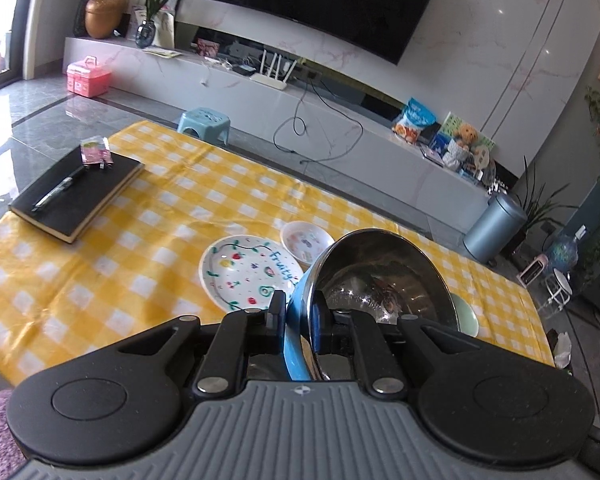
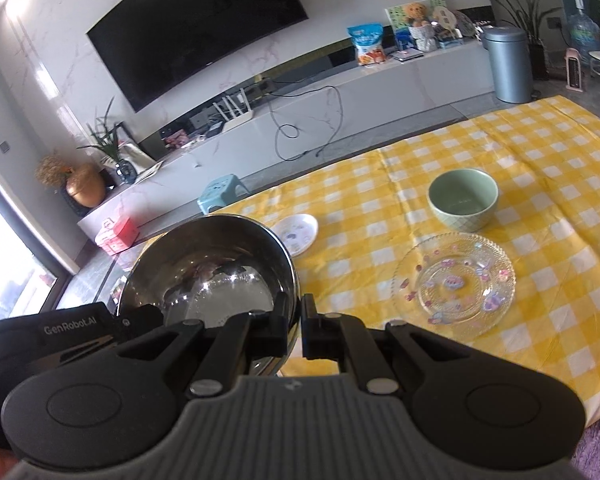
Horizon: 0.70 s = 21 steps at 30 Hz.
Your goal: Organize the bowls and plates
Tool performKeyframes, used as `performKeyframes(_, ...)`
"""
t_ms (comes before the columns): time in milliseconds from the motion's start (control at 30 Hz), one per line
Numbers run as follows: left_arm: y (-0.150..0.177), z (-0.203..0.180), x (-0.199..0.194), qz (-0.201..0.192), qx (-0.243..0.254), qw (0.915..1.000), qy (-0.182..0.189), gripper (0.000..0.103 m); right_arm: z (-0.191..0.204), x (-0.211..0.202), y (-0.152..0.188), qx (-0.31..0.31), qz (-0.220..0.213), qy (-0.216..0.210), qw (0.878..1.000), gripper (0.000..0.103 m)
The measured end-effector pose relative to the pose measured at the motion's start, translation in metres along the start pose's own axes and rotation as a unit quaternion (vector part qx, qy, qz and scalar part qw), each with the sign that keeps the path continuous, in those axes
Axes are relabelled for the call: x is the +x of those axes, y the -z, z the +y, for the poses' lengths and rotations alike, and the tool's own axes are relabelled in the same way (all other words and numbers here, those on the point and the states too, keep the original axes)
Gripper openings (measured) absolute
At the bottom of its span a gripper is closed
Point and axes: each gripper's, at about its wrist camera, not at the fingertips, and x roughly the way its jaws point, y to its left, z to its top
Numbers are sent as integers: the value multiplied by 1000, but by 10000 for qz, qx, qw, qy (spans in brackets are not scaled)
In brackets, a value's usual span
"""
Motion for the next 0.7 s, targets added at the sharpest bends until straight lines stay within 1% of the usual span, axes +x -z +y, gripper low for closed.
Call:
performKeyframes(133,5,20,-17,-42,-111,9999,-60,14,15,-13,11,-127,33,-155,9998,3)
performKeyframes(267,7,43,-30,-86,-292,9994,-172,14,28,-16,21,-85,256,-448,9986,4)
performKeyframes(333,8,54,-33,-41,-445,9988,-180,15,34,-15,26,-124,346,-524,9979,4)
performKeyframes(400,10,62,-33,39,-574,9982,-170,15,41,-14,31,-178,434,-526,9975,4)
performKeyframes(500,16,69,-29,141,-603,9979,-172,15,42,-10,36,-188,546,-498,9971,4)
performKeyframes(700,28,72,-9,493,-666,9966,-47,15,34,-4,39,-142,579,-240,9979,3)
